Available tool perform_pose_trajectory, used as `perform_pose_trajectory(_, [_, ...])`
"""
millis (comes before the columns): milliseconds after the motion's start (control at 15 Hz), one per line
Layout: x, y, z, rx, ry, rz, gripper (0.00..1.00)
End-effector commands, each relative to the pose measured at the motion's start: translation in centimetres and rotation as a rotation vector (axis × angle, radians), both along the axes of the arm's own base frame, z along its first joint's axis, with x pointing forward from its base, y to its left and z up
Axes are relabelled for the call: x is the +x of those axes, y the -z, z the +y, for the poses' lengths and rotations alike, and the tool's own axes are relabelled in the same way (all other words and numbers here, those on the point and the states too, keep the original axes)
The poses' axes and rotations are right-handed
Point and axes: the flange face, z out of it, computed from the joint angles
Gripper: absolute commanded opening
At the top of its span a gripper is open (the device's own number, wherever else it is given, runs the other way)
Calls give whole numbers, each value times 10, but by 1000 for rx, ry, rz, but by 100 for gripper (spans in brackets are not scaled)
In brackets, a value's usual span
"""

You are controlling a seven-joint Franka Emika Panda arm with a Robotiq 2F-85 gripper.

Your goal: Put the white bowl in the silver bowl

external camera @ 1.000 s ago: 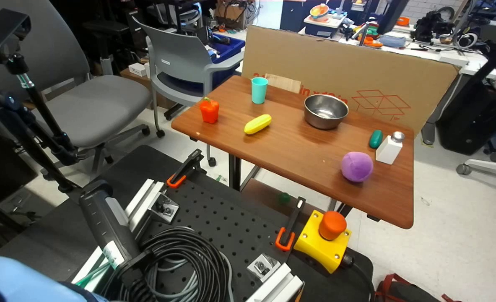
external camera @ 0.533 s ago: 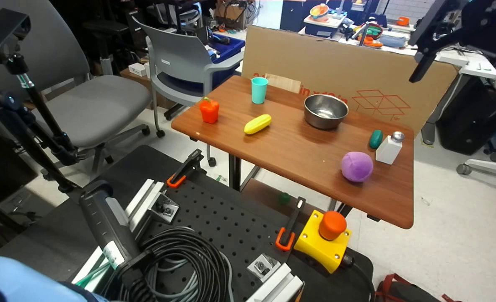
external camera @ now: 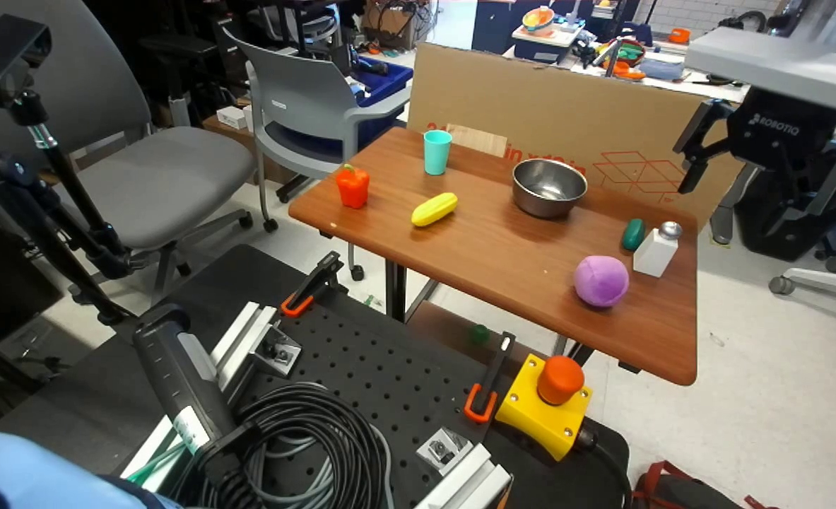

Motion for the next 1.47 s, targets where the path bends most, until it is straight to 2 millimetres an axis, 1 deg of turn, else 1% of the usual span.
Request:
perform_pose_trajectory(0, [37, 24, -6, -13, 11, 14, 100])
perform_pose_trajectory(133, [47, 35, -3, -9, -7, 30, 100])
perform_pose_trajectory(333, [53, 48, 1, -1, -21, 64, 100])
perform_pose_trajectory(600, [51, 58, 7, 24, -30, 141, 100])
perform_pose_trajectory(867, [44, 57, 12, 40, -38, 177, 99])
perform_pose_trajectory(933, [44, 57, 13, 38, -38, 174, 74])
perform_pose_trajectory(1000, [43, 57, 12, 35, -38, 173, 74])
perform_pose_trajectory(1067, [44, 58, 11, 28, -36, 169, 71])
perform_pose_trajectory(1267, [46, 63, 9, 10, -31, 165, 46])
perform_pose_trajectory(1400, [46, 64, 11, 9, -31, 175, 33])
